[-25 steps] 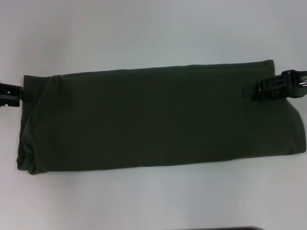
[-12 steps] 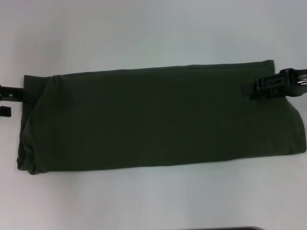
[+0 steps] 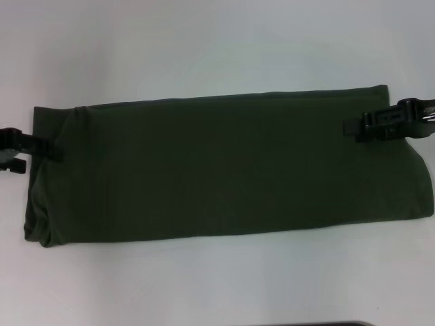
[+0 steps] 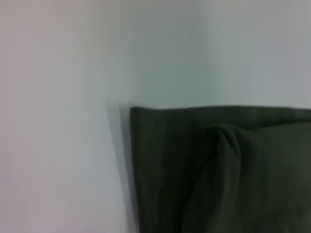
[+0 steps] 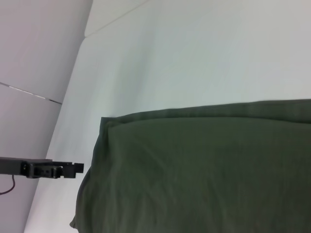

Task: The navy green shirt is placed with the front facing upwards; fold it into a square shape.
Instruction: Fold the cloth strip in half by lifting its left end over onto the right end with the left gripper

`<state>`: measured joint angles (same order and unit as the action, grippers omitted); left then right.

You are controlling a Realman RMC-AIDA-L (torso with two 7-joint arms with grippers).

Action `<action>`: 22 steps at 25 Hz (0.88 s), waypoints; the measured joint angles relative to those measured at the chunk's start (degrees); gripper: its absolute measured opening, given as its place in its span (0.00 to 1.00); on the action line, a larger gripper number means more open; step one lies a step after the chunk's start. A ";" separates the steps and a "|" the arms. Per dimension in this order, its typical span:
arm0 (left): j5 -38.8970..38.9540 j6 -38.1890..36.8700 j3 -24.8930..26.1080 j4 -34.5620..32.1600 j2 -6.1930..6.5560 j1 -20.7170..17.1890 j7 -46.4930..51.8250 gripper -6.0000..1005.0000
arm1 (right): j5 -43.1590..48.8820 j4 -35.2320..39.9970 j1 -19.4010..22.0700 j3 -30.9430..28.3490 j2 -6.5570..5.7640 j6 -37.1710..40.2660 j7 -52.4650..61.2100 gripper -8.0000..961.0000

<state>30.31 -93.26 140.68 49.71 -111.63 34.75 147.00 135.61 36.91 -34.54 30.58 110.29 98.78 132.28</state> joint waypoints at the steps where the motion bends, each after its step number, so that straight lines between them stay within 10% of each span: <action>1: -0.68 0.30 -0.03 -0.20 -0.26 0.30 0.11 0.95 | 0.00 0.00 0.00 0.00 0.00 0.01 0.00 0.64; 22: 0.04 -2.72 2.80 -0.13 -1.83 0.90 0.65 0.95 | 0.26 0.01 0.24 0.07 -0.08 0.32 0.06 0.64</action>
<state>30.34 -95.98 143.48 49.58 -113.46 35.65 147.65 135.88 36.91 -34.29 30.65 110.21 99.11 132.34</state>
